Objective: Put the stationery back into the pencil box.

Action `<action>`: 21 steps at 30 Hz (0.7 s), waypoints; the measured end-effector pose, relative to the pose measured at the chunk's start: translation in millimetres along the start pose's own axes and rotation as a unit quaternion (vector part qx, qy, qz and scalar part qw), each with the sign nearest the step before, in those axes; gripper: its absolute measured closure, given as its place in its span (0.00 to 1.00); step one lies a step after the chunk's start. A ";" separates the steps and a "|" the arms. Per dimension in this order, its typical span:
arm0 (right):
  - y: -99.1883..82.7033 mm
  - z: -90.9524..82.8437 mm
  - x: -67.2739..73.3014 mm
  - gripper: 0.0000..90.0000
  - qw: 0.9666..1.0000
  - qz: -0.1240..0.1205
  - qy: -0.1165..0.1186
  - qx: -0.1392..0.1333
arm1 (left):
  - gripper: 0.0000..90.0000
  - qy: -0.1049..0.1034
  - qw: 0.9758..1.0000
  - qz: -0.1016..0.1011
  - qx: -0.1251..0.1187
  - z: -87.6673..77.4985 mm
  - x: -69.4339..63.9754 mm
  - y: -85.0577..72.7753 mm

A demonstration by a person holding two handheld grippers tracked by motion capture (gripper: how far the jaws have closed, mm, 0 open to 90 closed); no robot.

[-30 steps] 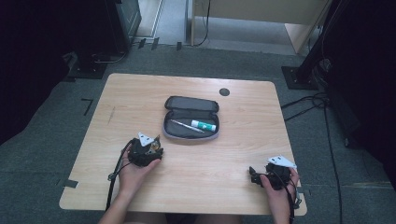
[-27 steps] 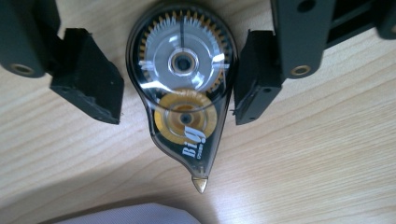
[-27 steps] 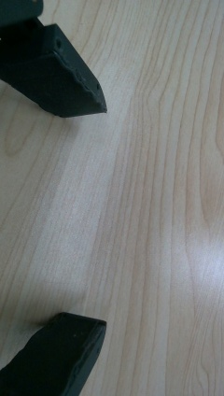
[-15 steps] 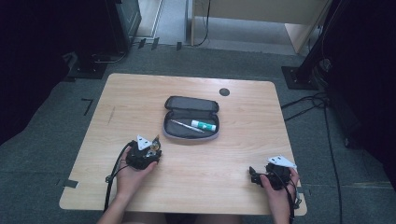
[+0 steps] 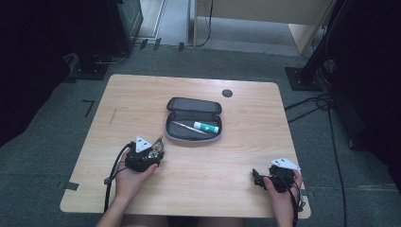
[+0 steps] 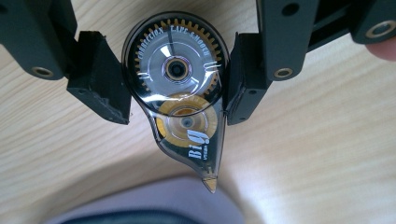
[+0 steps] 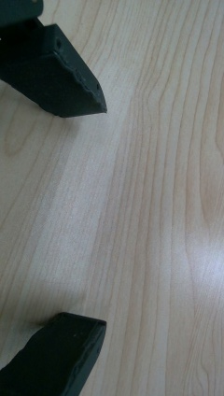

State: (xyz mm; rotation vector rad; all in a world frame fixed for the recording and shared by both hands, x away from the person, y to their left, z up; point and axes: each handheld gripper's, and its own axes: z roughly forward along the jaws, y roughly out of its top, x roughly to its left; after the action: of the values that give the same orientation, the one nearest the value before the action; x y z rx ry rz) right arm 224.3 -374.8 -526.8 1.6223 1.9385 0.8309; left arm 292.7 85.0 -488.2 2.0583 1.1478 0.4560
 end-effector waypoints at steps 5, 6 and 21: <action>0.0 0.0 0.0 0.00 1.000 0.000 0.000 0.000 | 0.47 -0.015 1.000 -0.004 -0.017 -4.1 -5.0 15.1; 0.0 0.0 0.0 0.00 1.000 0.000 0.000 0.000 | 0.47 -0.017 1.000 -0.002 -0.018 -3.4 -6.5 18.5; -0.1 0.1 -0.2 0.00 1.000 -0.001 0.000 -0.001 | 0.47 -0.038 0.999 -0.013 -0.022 34.1 -10.6 63.0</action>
State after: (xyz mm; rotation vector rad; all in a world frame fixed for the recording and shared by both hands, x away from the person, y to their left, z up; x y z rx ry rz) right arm 224.2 -375.0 -527.0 1.6201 1.9388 0.8323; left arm 344.4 40.3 -464.4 2.0044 1.1091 0.3845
